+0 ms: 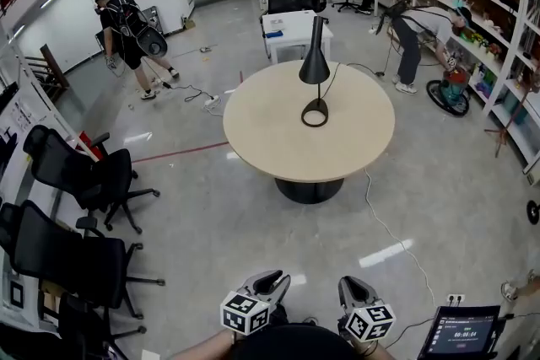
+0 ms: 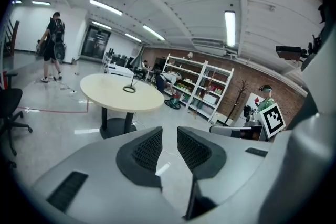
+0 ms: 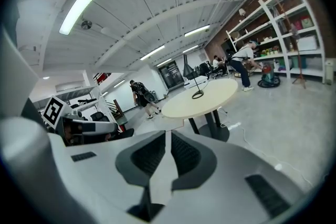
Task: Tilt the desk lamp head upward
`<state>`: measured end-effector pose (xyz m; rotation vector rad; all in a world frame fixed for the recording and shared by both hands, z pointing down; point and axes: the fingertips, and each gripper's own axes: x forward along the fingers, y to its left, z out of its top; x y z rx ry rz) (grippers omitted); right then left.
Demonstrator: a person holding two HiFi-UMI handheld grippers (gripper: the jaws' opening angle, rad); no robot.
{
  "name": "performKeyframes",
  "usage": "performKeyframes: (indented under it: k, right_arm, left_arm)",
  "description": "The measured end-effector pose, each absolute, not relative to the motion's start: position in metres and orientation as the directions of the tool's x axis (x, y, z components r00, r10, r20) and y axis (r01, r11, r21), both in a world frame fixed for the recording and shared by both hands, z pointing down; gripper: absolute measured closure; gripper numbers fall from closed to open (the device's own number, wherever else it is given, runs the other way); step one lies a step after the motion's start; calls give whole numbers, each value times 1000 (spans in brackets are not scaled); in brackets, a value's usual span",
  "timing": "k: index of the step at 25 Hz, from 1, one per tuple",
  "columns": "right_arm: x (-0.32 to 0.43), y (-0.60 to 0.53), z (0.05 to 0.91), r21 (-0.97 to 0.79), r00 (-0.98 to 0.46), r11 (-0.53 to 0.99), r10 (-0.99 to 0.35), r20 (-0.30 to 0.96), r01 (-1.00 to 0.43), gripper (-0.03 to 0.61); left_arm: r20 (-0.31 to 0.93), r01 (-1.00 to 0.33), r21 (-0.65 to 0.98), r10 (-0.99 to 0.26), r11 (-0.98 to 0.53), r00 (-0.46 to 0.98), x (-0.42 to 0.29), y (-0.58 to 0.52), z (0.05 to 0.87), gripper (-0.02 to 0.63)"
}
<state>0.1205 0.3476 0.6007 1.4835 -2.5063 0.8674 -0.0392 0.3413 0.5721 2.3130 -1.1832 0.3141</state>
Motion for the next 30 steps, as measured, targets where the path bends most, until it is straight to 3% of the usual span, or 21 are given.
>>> performKeyframes:
  k: [13,30]
  right_arm:
    - [127,247,595,-326,-372,248,-835,405,-912,542]
    - [51,155,595,-255,-378,286,-780,498,-924,541]
  left_arm:
    - [351,-702,417,-611,-577,710,-33,213,576,519]
    - [340,-683,529,-612,-503,714,-103,118,596,520]
